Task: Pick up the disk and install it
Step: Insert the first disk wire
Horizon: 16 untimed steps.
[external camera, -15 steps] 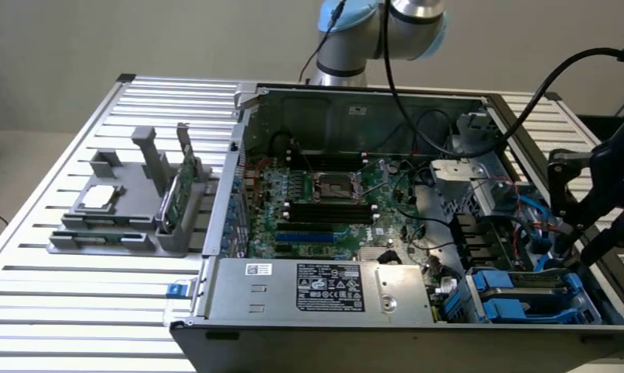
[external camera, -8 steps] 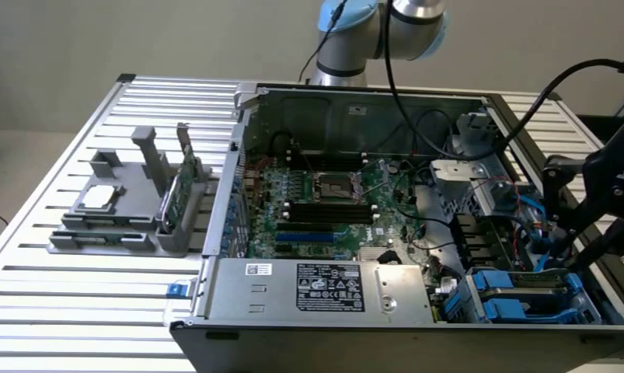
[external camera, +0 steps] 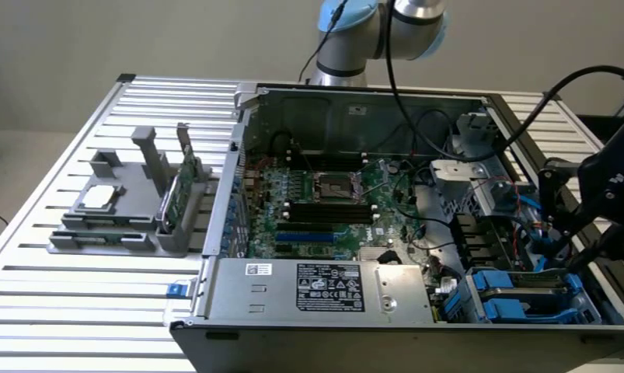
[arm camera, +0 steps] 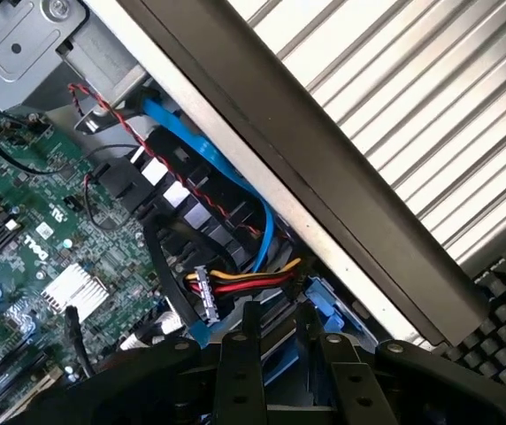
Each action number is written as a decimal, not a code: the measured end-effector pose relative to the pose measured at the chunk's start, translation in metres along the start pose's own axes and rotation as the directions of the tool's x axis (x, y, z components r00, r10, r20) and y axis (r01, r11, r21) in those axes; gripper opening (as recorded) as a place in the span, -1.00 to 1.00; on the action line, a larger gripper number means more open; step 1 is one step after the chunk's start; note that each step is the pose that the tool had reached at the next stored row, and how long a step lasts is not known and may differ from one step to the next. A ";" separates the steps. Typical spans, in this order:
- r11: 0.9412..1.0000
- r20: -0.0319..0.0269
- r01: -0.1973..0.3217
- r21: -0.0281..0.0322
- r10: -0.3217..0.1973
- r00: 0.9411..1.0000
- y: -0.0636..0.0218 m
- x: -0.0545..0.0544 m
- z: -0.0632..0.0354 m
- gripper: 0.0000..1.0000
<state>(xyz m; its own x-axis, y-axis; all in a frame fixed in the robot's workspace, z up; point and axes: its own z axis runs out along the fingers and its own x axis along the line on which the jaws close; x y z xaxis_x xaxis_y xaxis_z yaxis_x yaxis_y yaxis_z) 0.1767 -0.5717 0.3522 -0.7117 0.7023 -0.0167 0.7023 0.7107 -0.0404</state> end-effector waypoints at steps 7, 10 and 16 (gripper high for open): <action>0.999 -0.003 -0.052 0.000 0.052 0.999 0.0014 -0.001 0.0013 -0.39; 0.997 -0.004 -0.073 0.001 0.073 0.997 0.0017 -0.002 0.0017 -0.39; 0.995 -0.005 -0.095 0.001 0.095 0.995 0.0024 -0.005 0.0025 -0.39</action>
<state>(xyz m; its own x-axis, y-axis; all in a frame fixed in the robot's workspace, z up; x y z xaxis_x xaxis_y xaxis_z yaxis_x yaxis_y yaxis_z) 0.1818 -0.5735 0.3497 -0.6417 0.7668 -0.0154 0.7667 0.6408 -0.0394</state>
